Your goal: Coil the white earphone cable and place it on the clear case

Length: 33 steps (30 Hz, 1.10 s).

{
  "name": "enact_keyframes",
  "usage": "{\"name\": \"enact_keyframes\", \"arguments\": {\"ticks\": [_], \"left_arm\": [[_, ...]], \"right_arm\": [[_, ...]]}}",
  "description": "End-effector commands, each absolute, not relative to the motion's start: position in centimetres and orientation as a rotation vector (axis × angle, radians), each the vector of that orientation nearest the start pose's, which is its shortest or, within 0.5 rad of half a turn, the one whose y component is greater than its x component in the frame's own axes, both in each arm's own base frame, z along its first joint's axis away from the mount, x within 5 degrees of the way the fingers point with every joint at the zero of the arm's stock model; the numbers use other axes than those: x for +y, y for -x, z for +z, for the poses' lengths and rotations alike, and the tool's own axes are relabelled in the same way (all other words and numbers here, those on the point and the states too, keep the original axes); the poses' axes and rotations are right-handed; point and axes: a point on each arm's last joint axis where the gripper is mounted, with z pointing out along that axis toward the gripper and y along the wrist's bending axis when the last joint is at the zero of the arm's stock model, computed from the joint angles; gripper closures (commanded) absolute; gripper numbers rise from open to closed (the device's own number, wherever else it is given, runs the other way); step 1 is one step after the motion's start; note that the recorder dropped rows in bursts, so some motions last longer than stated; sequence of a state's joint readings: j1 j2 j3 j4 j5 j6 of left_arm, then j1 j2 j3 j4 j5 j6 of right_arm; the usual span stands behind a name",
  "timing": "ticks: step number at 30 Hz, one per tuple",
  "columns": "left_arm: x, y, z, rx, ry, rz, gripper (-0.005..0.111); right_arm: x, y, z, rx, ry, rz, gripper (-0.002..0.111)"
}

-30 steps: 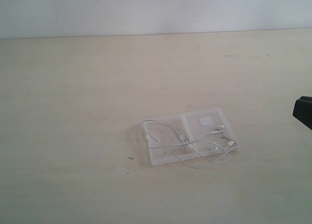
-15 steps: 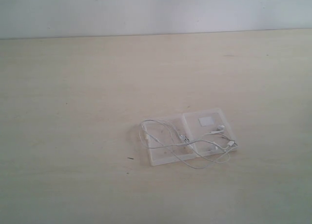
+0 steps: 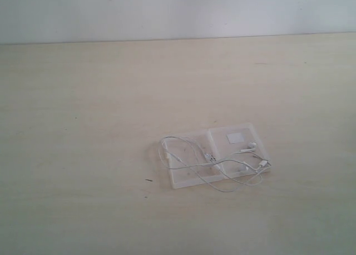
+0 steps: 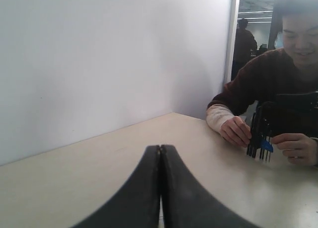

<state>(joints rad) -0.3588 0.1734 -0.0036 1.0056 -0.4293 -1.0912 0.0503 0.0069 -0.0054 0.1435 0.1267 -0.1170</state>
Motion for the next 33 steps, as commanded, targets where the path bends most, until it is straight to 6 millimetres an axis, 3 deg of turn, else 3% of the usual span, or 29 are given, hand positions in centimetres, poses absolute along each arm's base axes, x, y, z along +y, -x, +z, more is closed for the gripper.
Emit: {"name": "enact_keyframes", "arguments": {"ticks": [1,3,5,8,17,22,25,33], "left_arm": [[-5.2,-4.9,22.3,1.381,-0.459,-0.656,0.107],[-5.2,-4.9,22.2,1.373,-0.498,-0.609,0.107],[-4.9,-4.7,22.2,1.283,-0.654,-0.358,0.107],[-4.5,-4.0,22.6,1.191,-0.662,-0.25,0.107],[-4.1,-4.0,22.7,1.153,-0.656,-0.091,0.107],[-4.8,-3.4,23.1,1.081,-0.706,-0.176,0.107],[-1.5,-5.4,21.9,1.418,-0.098,-0.28,0.107],[-1.0,-5.6,20.6,1.566,-0.097,-0.169,0.107]], "right_arm": [[0.4,-5.6,20.2,1.611,0.028,0.072,0.108],[0.4,-5.6,20.2,1.611,0.028,0.072,0.108],[0.4,-5.6,20.2,1.611,0.028,0.072,0.108],[0.4,-5.6,20.2,1.611,0.028,0.072,0.108],[0.4,-5.6,20.2,1.609,0.028,0.071,0.108],[0.4,-5.6,20.2,1.609,0.028,0.071,0.108],[0.4,-5.6,20.2,1.609,0.028,0.071,0.108],[0.4,-5.6,20.2,1.607,0.028,0.071,0.108]]}}
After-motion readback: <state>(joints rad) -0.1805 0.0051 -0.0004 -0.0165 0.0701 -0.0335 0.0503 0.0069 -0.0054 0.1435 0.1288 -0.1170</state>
